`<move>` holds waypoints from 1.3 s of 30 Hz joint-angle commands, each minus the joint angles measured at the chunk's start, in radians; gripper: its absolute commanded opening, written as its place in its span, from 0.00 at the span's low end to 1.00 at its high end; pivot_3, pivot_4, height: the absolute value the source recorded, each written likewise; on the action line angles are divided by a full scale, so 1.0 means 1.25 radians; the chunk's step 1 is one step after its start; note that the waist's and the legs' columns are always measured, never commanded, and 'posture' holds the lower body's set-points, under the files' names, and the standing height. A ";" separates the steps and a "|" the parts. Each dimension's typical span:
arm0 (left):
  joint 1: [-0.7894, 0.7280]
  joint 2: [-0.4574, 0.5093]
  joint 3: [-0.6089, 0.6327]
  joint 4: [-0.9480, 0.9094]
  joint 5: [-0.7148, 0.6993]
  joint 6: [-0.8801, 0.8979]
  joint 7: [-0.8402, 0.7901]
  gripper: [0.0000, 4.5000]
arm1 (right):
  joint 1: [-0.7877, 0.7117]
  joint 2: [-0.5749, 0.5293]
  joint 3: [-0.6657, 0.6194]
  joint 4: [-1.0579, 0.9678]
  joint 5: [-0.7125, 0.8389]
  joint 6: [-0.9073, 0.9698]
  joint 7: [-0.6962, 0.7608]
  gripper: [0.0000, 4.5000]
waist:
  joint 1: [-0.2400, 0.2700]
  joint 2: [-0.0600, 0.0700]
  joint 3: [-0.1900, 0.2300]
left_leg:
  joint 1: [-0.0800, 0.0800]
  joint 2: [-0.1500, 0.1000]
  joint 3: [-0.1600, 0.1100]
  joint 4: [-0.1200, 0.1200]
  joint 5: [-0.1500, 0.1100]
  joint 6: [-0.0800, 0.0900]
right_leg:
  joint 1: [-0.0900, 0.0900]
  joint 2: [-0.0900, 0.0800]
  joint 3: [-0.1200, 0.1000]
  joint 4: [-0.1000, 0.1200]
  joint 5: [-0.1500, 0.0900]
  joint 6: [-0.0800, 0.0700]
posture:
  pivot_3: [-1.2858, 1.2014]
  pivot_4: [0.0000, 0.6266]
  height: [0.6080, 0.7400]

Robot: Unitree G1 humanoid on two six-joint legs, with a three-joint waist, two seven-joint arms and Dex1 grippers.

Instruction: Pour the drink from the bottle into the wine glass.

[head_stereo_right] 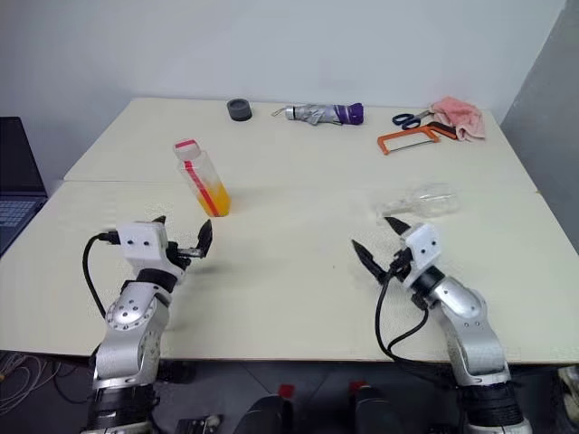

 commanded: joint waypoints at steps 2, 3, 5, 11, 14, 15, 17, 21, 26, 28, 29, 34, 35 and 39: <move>-0.068 0.017 -0.001 0.034 0.002 0.030 -0.001 1.00 | -0.049 -0.033 0.035 -0.081 0.055 0.109 0.046 1.00 | 0.000 0.000 0.000 | 0.000 0.000 0.000 0.000 0.000 0.000 | 0.000 0.000 0.000 0.000 0.000 0.000 | 0.52 0.24 1.00; -0.083 0.021 -0.003 0.048 0.004 0.035 -0.005 1.00 | -0.058 -0.035 0.041 -0.088 0.061 0.124 0.049 1.00 | 0.001 0.000 0.000 | 0.000 0.000 0.000 0.000 0.000 0.000 | 0.000 0.000 0.000 0.000 0.000 0.000 | 0.52 0.24 1.00; -0.116 0.028 -0.005 0.084 0.008 0.038 -0.007 1.00 | -0.078 -0.034 0.047 -0.094 0.069 0.150 0.051 1.00 | 0.001 0.000 0.000 | -0.001 -0.001 0.000 0.000 0.000 0.000 | 0.000 0.000 0.000 0.000 0.000 0.000 | 0.52 0.24 1.00; -0.197 0.039 -0.003 0.186 0.019 0.026 -0.008 1.00 | -0.105 -0.034 0.057 -0.091 0.065 0.170 0.054 1.00 | 0.001 0.000 0.000 | -0.002 -0.001 0.000 0.000 0.000 0.000 | -0.001 0.000 0.000 0.000 0.000 0.000 | 0.52 0.24 1.00; -0.248 0.045 -0.005 0.251 0.021 0.012 -0.017 1.00 | -0.114 -0.028 0.059 -0.089 0.058 0.167 0.049 1.00 | 0.001 0.000 0.000 | -0.002 -0.001 -0.001 0.000 0.000 0.000 | -0.002 0.000 -0.001 0.000 0.000 0.000 | 0.52 0.24 1.00; -0.263 0.047 -0.006 0.270 0.021 0.006 -0.019 1.00 | -0.114 -0.027 0.060 -0.088 0.057 0.166 0.049 1.00 | 0.001 0.000 0.000 | -0.002 -0.001 -0.001 0.001 0.000 0.000 | -0.002 0.000 -0.001 0.000 0.000 0.000 | 0.52 0.24 1.00; -0.292 0.051 -0.008 0.309 0.024 -0.009 -0.022 1.00 | -0.116 -0.025 0.060 -0.087 0.055 0.164 0.047 1.00 | 0.000 0.000 0.000 | -0.003 -0.001 -0.001 0.001 0.000 0.000 | -0.002 0.000 -0.001 0.000 0.000 0.000 | 0.52 0.24 1.00; -0.331 0.059 -0.015 0.364 0.027 -0.031 -0.040 1.00 | -0.121 -0.019 0.061 -0.087 0.053 0.164 0.042 1.00 | 0.000 0.000 0.000 | -0.003 -0.001 0.000 0.001 0.000 0.000 | -0.002 0.000 -0.001 0.000 0.000 0.000 | 0.52 0.24 1.00; -0.381 0.069 -0.016 0.440 0.034 -0.066 -0.050 1.00 | -0.128 -0.011 0.062 -0.085 0.049 0.161 0.037 1.00 | 0.000 0.000 0.000 | -0.003 -0.001 -0.001 0.001 0.000 0.000 | -0.002 0.000 -0.001 0.000 0.000 0.000 | 0.52 0.24 1.00; -0.398 0.071 -0.017 0.463 0.036 -0.079 -0.051 1.00 | -0.131 -0.008 0.062 -0.083 0.048 0.160 0.035 1.00 | 0.000 0.000 0.000 | -0.003 -0.001 -0.001 0.001 0.000 0.000 | -0.002 -0.001 -0.001 -0.001 0.000 0.000 | 0.52 0.24 1.00; -0.407 0.072 -0.018 0.476 0.037 -0.085 -0.050 1.00 | -0.133 -0.006 0.062 -0.081 0.047 0.160 0.034 1.00 | 0.000 0.000 0.000 | -0.003 -0.001 -0.001 0.001 0.000 -0.001 | -0.002 -0.001 -0.001 -0.001 0.000 0.000 | 0.52 0.24 1.00; -0.466 0.076 -0.024 0.548 0.042 -0.116 -0.051 1.00 | -0.144 0.006 0.063 -0.075 0.043 0.159 0.032 1.00 | 0.000 0.000 0.000 | -0.004 -0.002 -0.001 0.001 0.000 -0.001 | -0.002 0.000 -0.001 -0.001 0.000 0.000 | 0.52 0.24 1.00; -0.475 0.076 -0.025 0.559 0.043 -0.121 -0.052 1.00 | -0.146 0.008 0.063 -0.073 0.042 0.158 0.032 1.00 | -0.001 0.000 0.000 | -0.003 -0.002 -0.001 0.001 0.000 -0.001 | -0.002 0.000 -0.001 -0.001 0.000 0.000 | 0.52 0.24 1.00; -0.509 0.073 -0.025 0.605 0.046 -0.141 -0.049 1.00 | -0.157 0.018 0.066 -0.067 0.041 0.154 0.033 1.00 | -0.001 0.000 0.000 | -0.004 -0.002 -0.001 0.001 0.000 -0.001 | -0.003 0.000 -0.001 0.000 0.000 0.000 | 0.52 0.24 1.00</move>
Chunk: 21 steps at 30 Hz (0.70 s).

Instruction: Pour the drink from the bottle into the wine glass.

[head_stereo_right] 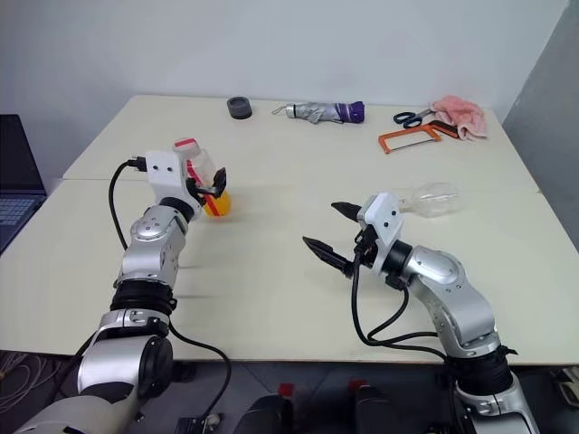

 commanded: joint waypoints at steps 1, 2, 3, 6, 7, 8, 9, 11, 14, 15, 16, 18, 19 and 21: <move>-0.039 0.009 -0.002 0.019 0.005 -0.031 0.001 1.00 | -0.025 0.012 -0.003 -0.010 0.002 -0.019 -0.002 1.00 | 0.000 0.000 0.000 | 0.000 0.000 0.000 0.000 0.000 0.000 | 0.000 0.000 0.000 0.000 0.000 0.000 | 0.52 0.24 1.00; -0.044 0.008 -0.003 0.025 0.006 -0.034 0.002 1.00 | -0.028 0.016 -0.002 -0.010 0.003 -0.019 -0.001 1.00 | -0.001 0.000 0.000 | 0.000 0.000 0.000 0.000 0.000 0.000 | 0.000 0.000 0.000 0.000 0.000 0.000 | 0.52 0.24 1.00; -0.047 0.007 -0.003 0.031 0.007 -0.037 0.003 1.00 | -0.030 0.019 -0.002 -0.011 0.005 -0.018 0.000 1.00 | -0.001 0.000 0.000 | 0.000 0.000 0.000 0.000 0.000 0.000 | 0.000 0.000 0.000 0.000 0.000 0.000 | 0.52 0.24 1.00; -0.052 0.006 -0.002 0.042 0.007 -0.040 0.006 1.00 | -0.035 0.026 0.000 -0.014 0.012 -0.015 0.006 1.00 | -0.001 0.000 0.000 | 0.000 0.000 0.000 0.000 0.000 0.000 | 0.000 0.000 0.000 0.000 0.000 0.000 | 0.52 0.24 1.00; -0.053 0.006 -0.003 0.044 0.007 -0.041 0.007 1.00 | -0.036 0.029 0.000 -0.014 0.015 -0.014 0.009 1.00 | -0.001 0.000 0.000 | 0.000 0.000 0.000 0.000 0.000 0.000 | 0.000 0.000 0.000 0.000 0.000 0.000 | 0.52 0.24 1.00; -0.053 0.006 -0.003 0.045 0.007 -0.041 0.007 1.00 | -0.037 0.031 0.000 -0.015 0.017 -0.013 0.011 1.00 | -0.001 0.000 0.000 | 0.000 0.000 0.000 0.000 0.000 0.000 | 0.000 0.000 0.000 0.000 0.000 0.000 | 0.52 0.24 1.00; -0.054 0.007 -0.004 0.045 0.008 -0.041 0.008 1.00 | -0.039 0.033 0.000 -0.015 0.017 -0.013 0.011 1.00 | -0.001 0.000 0.000 | 0.000 0.000 0.000 0.000 0.000 0.000 | 0.000 0.000 0.000 0.000 0.000 0.000 | 0.52 0.24 1.00; -0.056 0.007 -0.004 0.047 0.009 -0.040 0.011 1.00 | -0.042 0.035 0.002 -0.014 0.016 -0.013 0.012 1.00 | -0.001 0.000 0.000 | 0.000 0.000 0.000 0.000 0.000 0.000 | 0.000 0.000 0.000 0.000 0.000 0.000 | 0.52 0.24 1.00; -0.056 0.008 -0.006 0.048 0.010 -0.040 0.012 1.00 | -0.043 0.037 0.002 -0.014 0.015 -0.013 0.015 1.00 | -0.001 0.000 0.000 | 0.000 0.000 0.000 0.000 0.000 -0.001 | 0.000 0.000 0.000 0.000 0.000 0.000 | 0.52 0.24 1.00; -0.057 0.008 -0.006 0.048 0.011 -0.040 0.012 1.00 | -0.043 0.036 0.002 -0.014 0.015 -0.013 0.015 1.00 | -0.001 0.000 0.000 | 0.000 0.000 0.000 0.000 0.000 -0.001 | 0.000 0.000 0.000 0.000 0.000 0.000 | 0.52 0.24 1.00; -0.058 0.008 -0.006 0.049 0.011 -0.040 0.012 1.00 | -0.043 0.036 0.001 -0.014 0.015 -0.013 0.016 1.00 | -0.001 0.000 0.000 | 0.000 0.000 0.000 0.000 0.000 -0.001 | 0.000 0.000 0.000 0.000 0.000 0.000 | 0.52 0.24 1.00; -0.059 0.007 -0.006 0.048 0.011 -0.040 0.012 1.00 | -0.044 0.036 0.001 -0.012 0.015 -0.013 0.017 1.00 | -0.001 0.000 0.000 | 0.000 0.000 0.000 0.000 0.000 -0.001 | 0.000 0.000 0.000 0.000 0.000 0.000 | 0.52 0.24 1.00; -0.059 0.007 -0.007 0.047 0.011 -0.040 0.011 1.00 | -0.044 0.036 0.000 -0.011 0.015 -0.013 0.017 1.00 | -0.001 0.000 0.000 | 0.000 0.000 0.000 0.000 0.000 -0.001 | 0.000 0.000 0.000 0.000 0.000 0.000 | 0.52 0.24 1.00; -0.059 0.007 -0.007 0.045 0.011 -0.040 0.010 1.00 | -0.045 0.037 0.000 -0.009 0.015 -0.014 0.018 1.00 | -0.001 0.000 0.000 | 0.000 0.000 0.000 0.000 0.000 -0.001 | 0.000 0.000 0.000 0.000 0.000 0.000 | 0.52 0.24 1.00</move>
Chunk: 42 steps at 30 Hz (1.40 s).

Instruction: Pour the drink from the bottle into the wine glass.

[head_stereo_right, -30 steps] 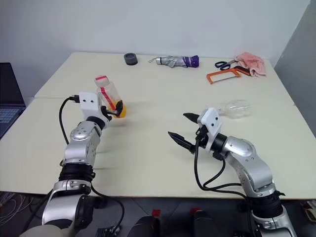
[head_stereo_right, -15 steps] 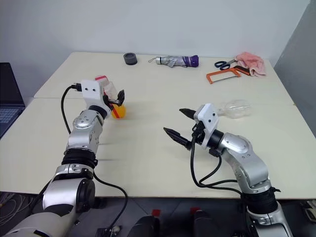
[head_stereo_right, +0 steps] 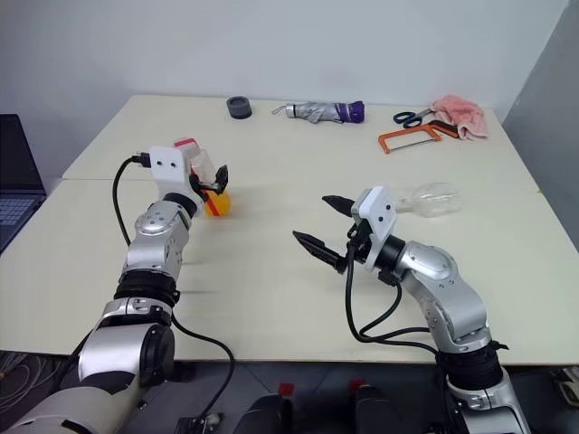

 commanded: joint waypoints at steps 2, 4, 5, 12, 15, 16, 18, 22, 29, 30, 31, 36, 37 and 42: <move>-0.026 0.007 -0.006 -0.017 0.005 -0.018 0.000 1.00 | -0.022 0.003 -0.002 -0.010 0.010 -0.014 0.009 1.00 | 0.000 0.000 0.000 | 0.000 0.000 0.000 0.000 0.000 0.000 | 0.000 0.000 0.000 0.000 0.000 0.000 | 0.52 0.24 1.00; -0.027 0.007 -0.006 -0.018 0.005 -0.018 -0.001 1.00 | -0.023 0.003 -0.003 -0.009 0.009 -0.014 0.010 1.00 | 0.000 0.000 0.000 | 0.000 0.000 0.000 0.000 0.000 0.000 | 0.000 0.000 0.000 0.000 0.000 0.000 | 0.52 0.24 1.00; -0.027 0.008 -0.005 -0.019 0.004 -0.017 0.000 1.00 | -0.023 0.003 -0.003 -0.009 0.009 -0.014 0.011 1.00 | 0.000 0.000 0.000 | 0.000 0.000 0.000 0.000 0.000 0.000 | 0.000 0.000 0.000 0.000 0.000 0.000 | 0.52 0.24 1.00; -0.027 0.004 -0.001 -0.026 0.001 -0.022 0.005 0.52 | -0.025 0.000 -0.008 -0.003 0.008 -0.015 0.015 1.00 | 0.000 0.000 0.000 | 0.000 0.000 0.000 0.000 0.000 0.000 | 0.000 0.000 0.000 0.000 0.000 0.000 | 0.52 0.24 1.00; -0.026 0.002 0.000 -0.031 -0.001 -0.024 0.005 0.41 | -0.026 -0.001 -0.010 -0.003 0.008 -0.015 0.015 1.00 | 0.000 0.000 0.000 | 0.000 0.000 0.000 0.000 0.000 0.000 | 0.000 0.000 0.000 0.000 0.000 0.000 | 0.52 0.24 1.00; -0.025 0.001 0.000 -0.035 -0.002 -0.028 0.003 0.41 | -0.026 -0.002 -0.010 -0.003 0.008 -0.015 0.016 1.00 | 0.000 0.000 0.000 | 0.000 0.000 0.000 0.000 0.000 0.000 | 0.000 0.000 0.000 0.000 0.000 0.000 | 0.52 0.24 1.00; -0.018 -0.003 -0.003 -0.050 -0.007 -0.036 -0.011 0.41 | -0.026 -0.004 -0.013 -0.006 0.009 -0.016 0.015 1.00 | 0.000 0.000 0.000 | 0.000 0.000 0.000 0.000 0.000 0.000 | 0.000 0.000 0.000 0.000 0.000 0.000 | 0.52 0.24 1.00; 0.008 -0.020 -0.016 -0.100 -0.034 -0.030 -0.091 0.41 | -0.022 -0.013 -0.026 -0.019 0.012 -0.017 0.014 1.00 | 0.000 0.000 0.000 | -0.001 0.000 0.000 0.000 0.001 -0.001 | 0.000 0.000 0.000 0.000 0.000 0.000 | 0.52 0.24 1.00; 0.081 -0.041 -0.084 -0.274 -0.129 0.036 -0.347 0.41 | 0.024 -0.077 -0.095 -0.088 0.053 0.021 0.008 1.00 | 0.000 0.000 0.000 | -0.002 0.001 -0.001 0.000 0.001 -0.002 | -0.001 -0.001 0.000 0.000 0.000 0.000 | 0.52 0.24 1.00; 0.092 -0.042 -0.094 -0.300 -0.143 0.048 -0.380 0.41 | 0.031 -0.085 -0.102 -0.098 0.059 0.029 0.004 1.00 | 0.000 0.000 0.000 | -0.002 0.001 -0.001 0.000 0.001 -0.002 | -0.001 -0.001 0.000 0.000 0.000 0.000 | 0.52 0.24 1.00; 0.106 -0.043 -0.109 -0.336 -0.167 0.073 -0.425 0.41 | 0.038 -0.094 -0.111 -0.113 0.066 0.041 -0.003 1.00 | 0.000 0.000 0.000 | -0.002 0.001 -0.001 0.000 0.001 -0.002 | -0.001 -0.001 0.000 0.000 0.000 0.000 | 0.52 0.24 1.00; 0.147 -0.028 -0.179 -0.480 -0.279 0.208 -0.632 0.41 | 0.054 -0.122 -0.151 -0.213 0.145 0.143 -0.049 1.00 | -0.002 0.000 0.000 | -0.002 0.001 -0.001 0.000 0.001 -0.002 | -0.001 0.000 0.000 0.000 0.000 0.000 | 0.52 0.24 1.00; 0.147 -0.020 -0.193 -0.494 -0.290 0.230 -0.668 0.41 | 0.048 -0.124 -0.154 -0.230 0.159 0.168 -0.064 1.00 | -0.002 0.000 0.000 | -0.002 0.001 -0.001 0.000 0.001 -0.002 | -0.001 0.000 0.000 0.000 0.000 0.000 | 0.52 0.24 1.00; 0.124 -0.005 -0.243 -0.502 -0.305 0.260 -0.789 0.41 | 0.007 -0.110 -0.153 -0.270 0.213 0.249 -0.134 1.00 | -0.005 0.000 0.000 | -0.001 0.001 0.000 0.000 0.000 0.001 | 0.000 0.001 0.000 0.000 0.000 0.000 | 0.52 0.24 1.00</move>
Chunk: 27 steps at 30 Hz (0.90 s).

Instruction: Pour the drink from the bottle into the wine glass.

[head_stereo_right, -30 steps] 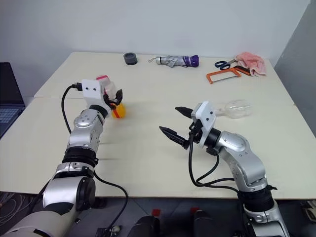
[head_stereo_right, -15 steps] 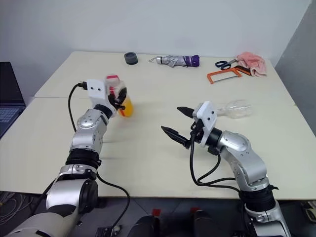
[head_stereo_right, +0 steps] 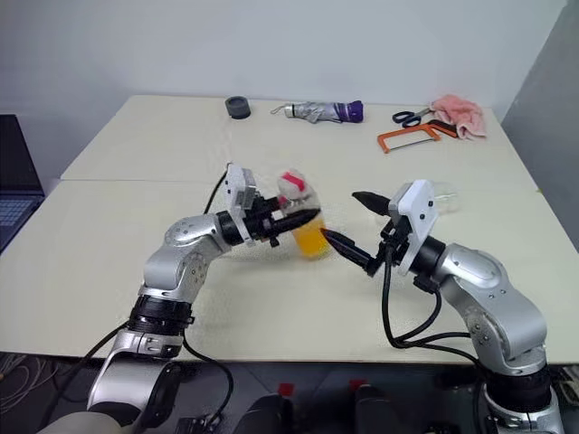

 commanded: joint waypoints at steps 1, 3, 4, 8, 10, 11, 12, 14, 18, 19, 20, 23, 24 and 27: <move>-0.038 0.006 -0.025 -0.018 -0.016 0.000 -0.085 0.41 | -0.042 0.013 -0.006 -0.047 0.037 0.036 -0.052 1.00 | 0.001 0.000 0.000 | 0.000 0.000 0.000 0.000 0.000 0.000 | 0.000 0.000 0.000 0.000 0.000 0.000 | 0.52 0.24 1.00; -0.051 -0.001 -0.032 -0.003 -0.011 -0.003 -0.103 0.41 | -0.053 0.019 0.008 -0.053 0.035 0.036 -0.063 1.00 | 0.003 0.000 0.000 | 0.000 0.000 0.000 0.000 0.000 0.000 | 0.000 0.000 0.000 0.000 0.000 0.000 | 0.52 0.24 1.00; -0.056 -0.004 -0.034 0.004 -0.008 -0.007 -0.108 0.41 | -0.056 0.022 0.015 -0.056 0.036 0.038 -0.067 1.00 | 0.004 0.000 0.000 | -0.001 0.000 0.000 0.000 0.000 0.000 | 0.000 0.000 0.000 0.000 0.000 0.000 | 0.52 0.24 1.00; -0.073 -0.012 -0.048 0.029 0.013 -0.032 -0.132 0.41 | -0.073 0.044 0.056 -0.045 0.029 0.046 -0.087 1.00 | 0.003 0.000 0.000 | -0.001 0.000 0.000 0.000 0.000 0.000 | 0.000 0.000 0.000 0.000 0.000 0.000 | 0.52 0.24 1.00; -0.077 -0.016 -0.052 0.039 0.022 -0.044 -0.139 0.41 | -0.077 0.049 0.073 -0.035 0.016 0.039 -0.089 1.00 | 0.002 0.000 0.000 | 0.000 0.000 0.000 0.000 0.000 0.000 | 0.000 0.000 0.000 0.000 0.000 0.000 | 0.52 0.24 1.00; -0.078 -0.017 -0.054 0.042 0.028 -0.052 -0.143 0.41 | -0.078 0.051 0.078 -0.030 0.011 0.035 -0.090 1.00 | 0.003 0.000 0.000 | 0.000 0.000 0.000 0.000 0.000 0.000 | 0.000 0.000 0.000 0.000 0.000 0.000 | 0.52 0.24 1.00; -0.079 -0.018 -0.056 0.047 0.033 -0.059 -0.146 0.41 | -0.080 0.053 0.081 -0.024 0.006 0.031 -0.092 1.00 | 0.003 0.000 0.000 | -0.001 0.000 -0.001 0.000 0.000 0.000 | 0.000 0.000 0.000 0.000 0.000 0.000 | 0.52 0.24 1.00; -0.078 -0.019 -0.058 0.053 0.039 -0.070 -0.150 0.41 | -0.084 0.058 0.086 -0.016 0.000 0.025 -0.096 1.00 | 0.003 0.000 0.000 | -0.001 0.000 0.000 0.000 0.000 0.001 | 0.000 0.000 0.000 0.000 0.000 0.000 | 0.52 0.24 1.00; -0.076 -0.023 -0.060 0.060 0.051 -0.088 -0.154 0.41 | -0.091 0.064 0.099 0.004 -0.020 0.019 -0.098 1.00 | 0.003 0.000 0.000 | -0.001 0.000 -0.001 0.000 0.000 0.001 | 0.000 0.000 0.000 0.000 0.000 0.000 | 0.52 0.24 1.00; -0.076 -0.023 -0.061 0.061 0.054 -0.091 -0.154 0.41 | -0.091 0.065 0.101 0.008 -0.024 0.018 -0.098 1.00 | 0.003 0.000 0.000 | -0.001 0.000 -0.001 0.000 0.000 0.001 | 0.000 0.000 0.000 0.000 0.000 0.000 | 0.52 0.24 1.00; -0.075 -0.024 -0.061 0.061 0.056 -0.094 -0.155 0.41 | -0.091 0.066 0.102 0.011 -0.027 0.017 -0.097 1.00 | 0.003 0.000 0.000 | -0.001 0.000 0.000 0.000 0.000 0.001 | 0.000 0.000 0.000 0.000 0.000 0.000 | 0.52 0.24 1.00; -0.073 -0.025 -0.061 0.059 0.060 -0.098 -0.154 0.41 | -0.091 0.068 0.107 0.017 -0.032 0.015 -0.094 1.00 | 0.003 0.000 0.000 | -0.001 0.000 -0.001 0.000 0.000 0.001 | 0.000 0.000 0.000 0.000 0.000 0.000 | 0.52 0.24 1.00; -0.072 -0.026 -0.061 0.059 0.060 -0.099 -0.154 0.41 | -0.091 0.070 0.109 0.020 -0.035 0.015 -0.094 1.00 | 0.003 0.000 0.000 | -0.001 0.000 -0.001 0.000 0.000 0.001 | 0.000 0.000 0.000 0.000 0.000 0.000 | 0.52 0.24 1.00; -0.071 -0.025 -0.060 0.056 0.062 -0.099 -0.152 0.41 | -0.091 0.074 0.113 0.026 -0.042 0.016 -0.092 0.96 | 0.003 0.000 0.000 | -0.001 0.000 -0.001 0.000 0.000 0.001 | 0.000 0.000 0.000 0.000 0.000 0.000 | 0.52 0.24 1.00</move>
